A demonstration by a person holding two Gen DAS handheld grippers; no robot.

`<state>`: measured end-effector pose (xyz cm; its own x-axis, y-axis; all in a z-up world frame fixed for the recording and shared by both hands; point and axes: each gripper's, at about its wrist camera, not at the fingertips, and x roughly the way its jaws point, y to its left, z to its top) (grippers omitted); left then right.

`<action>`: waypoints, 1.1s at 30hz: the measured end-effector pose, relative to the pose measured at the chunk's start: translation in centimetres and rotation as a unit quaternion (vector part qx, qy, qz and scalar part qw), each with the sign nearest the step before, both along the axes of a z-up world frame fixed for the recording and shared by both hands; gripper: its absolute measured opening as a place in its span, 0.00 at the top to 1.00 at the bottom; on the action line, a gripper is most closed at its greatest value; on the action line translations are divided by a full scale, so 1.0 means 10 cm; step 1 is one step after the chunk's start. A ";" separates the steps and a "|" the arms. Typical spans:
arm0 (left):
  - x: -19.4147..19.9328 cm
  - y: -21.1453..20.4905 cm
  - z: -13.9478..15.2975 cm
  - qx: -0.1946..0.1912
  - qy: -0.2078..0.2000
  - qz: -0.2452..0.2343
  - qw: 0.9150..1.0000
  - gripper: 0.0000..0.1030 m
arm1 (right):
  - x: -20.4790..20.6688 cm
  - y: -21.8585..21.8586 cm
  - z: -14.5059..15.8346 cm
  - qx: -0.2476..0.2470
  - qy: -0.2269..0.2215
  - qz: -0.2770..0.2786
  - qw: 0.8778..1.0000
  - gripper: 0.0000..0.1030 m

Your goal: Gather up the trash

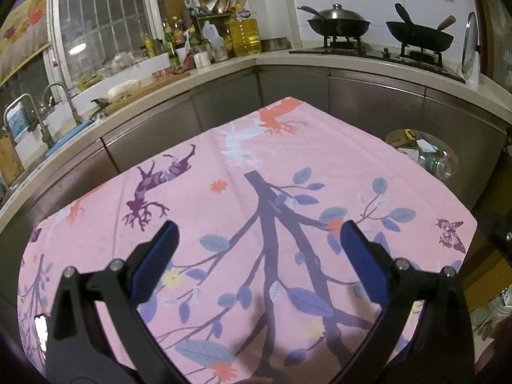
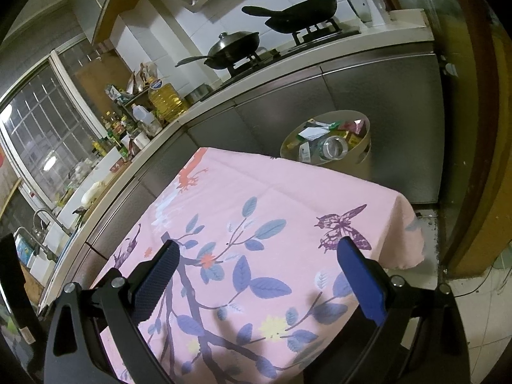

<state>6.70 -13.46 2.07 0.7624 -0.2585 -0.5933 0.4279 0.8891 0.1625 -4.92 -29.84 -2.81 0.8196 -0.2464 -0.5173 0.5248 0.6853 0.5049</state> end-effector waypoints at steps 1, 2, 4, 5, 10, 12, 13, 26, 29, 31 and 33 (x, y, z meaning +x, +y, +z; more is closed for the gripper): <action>0.00 -0.01 0.00 -0.001 0.003 -0.001 1.000 0.06 | -0.01 -0.02 -0.01 0.001 0.000 -0.002 1.000 0.08; 0.00 -0.02 -0.01 -0.001 0.006 -0.003 1.000 0.06 | -0.01 -0.03 -0.01 0.003 0.000 -0.003 1.000 0.08; 0.00 -0.05 -0.03 0.002 0.008 -0.005 1.000 0.06 | -0.01 -0.06 -0.01 0.004 0.001 -0.004 1.000 0.08; -0.01 -0.06 -0.03 0.004 0.008 -0.005 1.000 0.06 | -0.02 -0.07 -0.01 0.005 0.002 -0.005 1.000 0.08; -0.01 -0.13 -0.07 0.010 0.013 -0.009 1.000 0.06 | -0.01 -0.09 -0.01 0.007 0.002 -0.005 1.000 0.08; -0.02 -0.15 -0.07 0.011 0.015 -0.011 1.000 0.06 | -0.02 -0.10 -0.02 0.008 0.003 -0.004 1.000 0.08; -0.02 -0.16 -0.07 0.011 0.016 -0.011 1.000 0.06 | -0.01 -0.12 -0.02 0.008 0.003 -0.005 1.000 0.08; -0.03 -0.22 -0.01 -0.012 0.036 -0.026 0.999 0.06 | 0.00 -0.19 0.03 -0.013 0.017 0.013 1.000 0.08; -0.02 -0.23 -0.01 -0.024 0.053 -0.032 0.998 0.06 | 0.00 -0.22 0.04 -0.021 0.023 0.022 0.999 0.08; -0.03 -0.24 -0.01 -0.030 0.060 -0.035 0.997 0.06 | -0.02 -0.24 0.05 -0.025 0.025 0.024 0.999 0.08; -0.06 -0.27 0.00 -0.035 0.063 -0.038 0.997 0.06 | -0.04 -0.26 0.06 -0.029 0.028 0.025 0.999 0.08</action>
